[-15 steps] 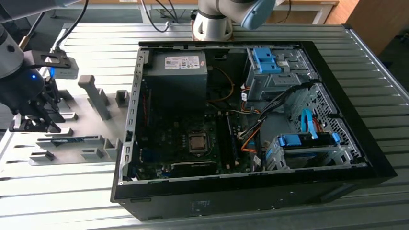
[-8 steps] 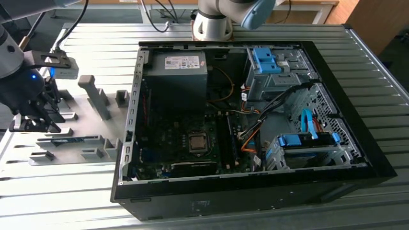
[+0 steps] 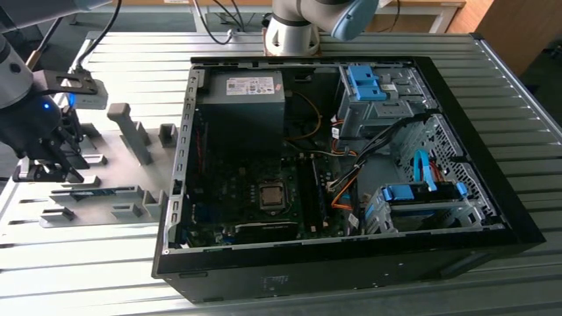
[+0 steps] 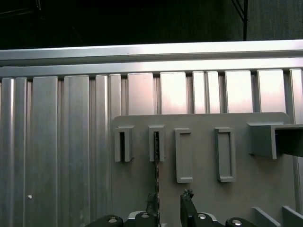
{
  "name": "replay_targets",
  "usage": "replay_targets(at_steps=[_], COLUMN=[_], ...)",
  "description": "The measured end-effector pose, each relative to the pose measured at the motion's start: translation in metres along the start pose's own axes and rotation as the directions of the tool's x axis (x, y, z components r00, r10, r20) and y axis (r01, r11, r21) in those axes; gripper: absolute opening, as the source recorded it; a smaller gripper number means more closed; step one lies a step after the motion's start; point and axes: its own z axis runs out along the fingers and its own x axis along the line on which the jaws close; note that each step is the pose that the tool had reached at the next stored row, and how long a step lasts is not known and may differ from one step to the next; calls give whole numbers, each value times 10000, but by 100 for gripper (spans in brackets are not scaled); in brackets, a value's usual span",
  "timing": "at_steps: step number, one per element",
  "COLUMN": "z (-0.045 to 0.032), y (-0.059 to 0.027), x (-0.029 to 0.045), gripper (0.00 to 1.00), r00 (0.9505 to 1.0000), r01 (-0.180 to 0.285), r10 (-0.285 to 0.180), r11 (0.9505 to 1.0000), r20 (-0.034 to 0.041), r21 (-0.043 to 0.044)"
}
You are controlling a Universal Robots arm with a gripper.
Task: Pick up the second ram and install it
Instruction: 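Pick up the second ram and move it above second insertion slot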
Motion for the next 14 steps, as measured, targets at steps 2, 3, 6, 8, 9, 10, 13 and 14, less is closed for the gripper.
replay_targets(at_steps=[2,3,6,8,9,10,13,14], z=[9,17,55,82,96,110,155,167], y=[3,5,5,6,6,7,8,8], x=[17,23,24,26,28,30,37,40], gripper=[33,33,33,33,33,33,33,33], r00=[10000,10000,9999,9999,9999,9999,9999,9999], r01=[66,96,106,107,107,106,107,108], r10=[-66,-96,-106,-107,-107,-106,-107,-108], r11=[10000,10000,9999,9999,9999,9999,9999,9999], r20=[-4,-4,-4,-4,-5,-5,-4,-5], r21=[-4,-3,-4,-4,-4,-5,-4,-6])
